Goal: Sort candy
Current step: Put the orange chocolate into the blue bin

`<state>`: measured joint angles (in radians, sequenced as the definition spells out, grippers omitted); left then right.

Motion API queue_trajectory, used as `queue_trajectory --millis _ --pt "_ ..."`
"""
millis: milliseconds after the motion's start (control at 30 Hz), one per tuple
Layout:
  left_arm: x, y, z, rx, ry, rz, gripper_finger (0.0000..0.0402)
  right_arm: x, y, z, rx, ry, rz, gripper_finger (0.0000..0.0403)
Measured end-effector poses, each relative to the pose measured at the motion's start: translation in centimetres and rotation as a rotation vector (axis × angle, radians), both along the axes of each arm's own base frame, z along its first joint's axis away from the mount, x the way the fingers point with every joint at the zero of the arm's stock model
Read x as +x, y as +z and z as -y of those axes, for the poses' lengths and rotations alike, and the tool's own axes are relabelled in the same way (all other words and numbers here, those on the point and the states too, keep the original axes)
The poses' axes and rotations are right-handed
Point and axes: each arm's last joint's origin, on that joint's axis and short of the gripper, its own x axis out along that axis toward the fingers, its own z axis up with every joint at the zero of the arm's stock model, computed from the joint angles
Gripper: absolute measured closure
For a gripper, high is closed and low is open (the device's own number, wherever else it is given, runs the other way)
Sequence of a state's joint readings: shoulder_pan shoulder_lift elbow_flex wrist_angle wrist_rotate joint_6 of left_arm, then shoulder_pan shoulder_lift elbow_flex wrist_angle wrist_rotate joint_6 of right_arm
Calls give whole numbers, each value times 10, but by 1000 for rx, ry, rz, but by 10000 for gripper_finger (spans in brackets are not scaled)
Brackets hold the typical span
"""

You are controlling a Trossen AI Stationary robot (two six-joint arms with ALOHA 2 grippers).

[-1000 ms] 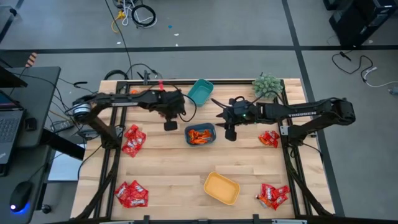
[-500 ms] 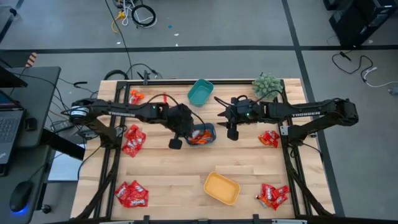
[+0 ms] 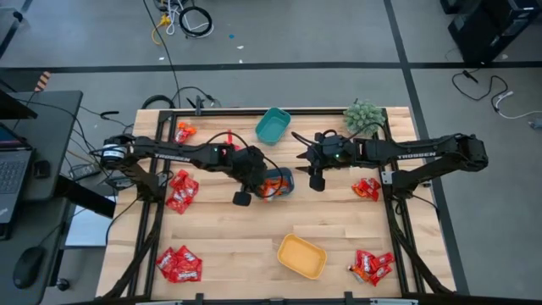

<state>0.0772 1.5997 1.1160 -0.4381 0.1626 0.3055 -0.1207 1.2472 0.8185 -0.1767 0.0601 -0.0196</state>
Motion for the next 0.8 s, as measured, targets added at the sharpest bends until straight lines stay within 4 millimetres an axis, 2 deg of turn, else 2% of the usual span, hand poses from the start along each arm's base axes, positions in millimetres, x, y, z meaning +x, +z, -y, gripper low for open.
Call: queue_trajectory --millis 100,200,300,400,500,667,800 --pt "0 0 -2 55 55 -7 271 0 0 0 1 0 -3 231" --pt "-3 1 -10 159 207 -27 267 0 0 0 1 0 -6 231" --pt "-12 0 -25 173 332 -90 291 0 -1 0 1 0 -7 231" --pt "-20 -3 -42 130 443 -158 342 -1 -1 0 1 0 -10 231" --pt "-30 -5 -62 107 538 -209 391 -1 -1 0 1 -1 -10 231" --pt "-50 -5 -106 79 692 -230 397 -1 -1 0 1 -1 -10 231" --pt "-79 -7 -144 64 844 -310 398 0 -1 0 0 0 -9 231"
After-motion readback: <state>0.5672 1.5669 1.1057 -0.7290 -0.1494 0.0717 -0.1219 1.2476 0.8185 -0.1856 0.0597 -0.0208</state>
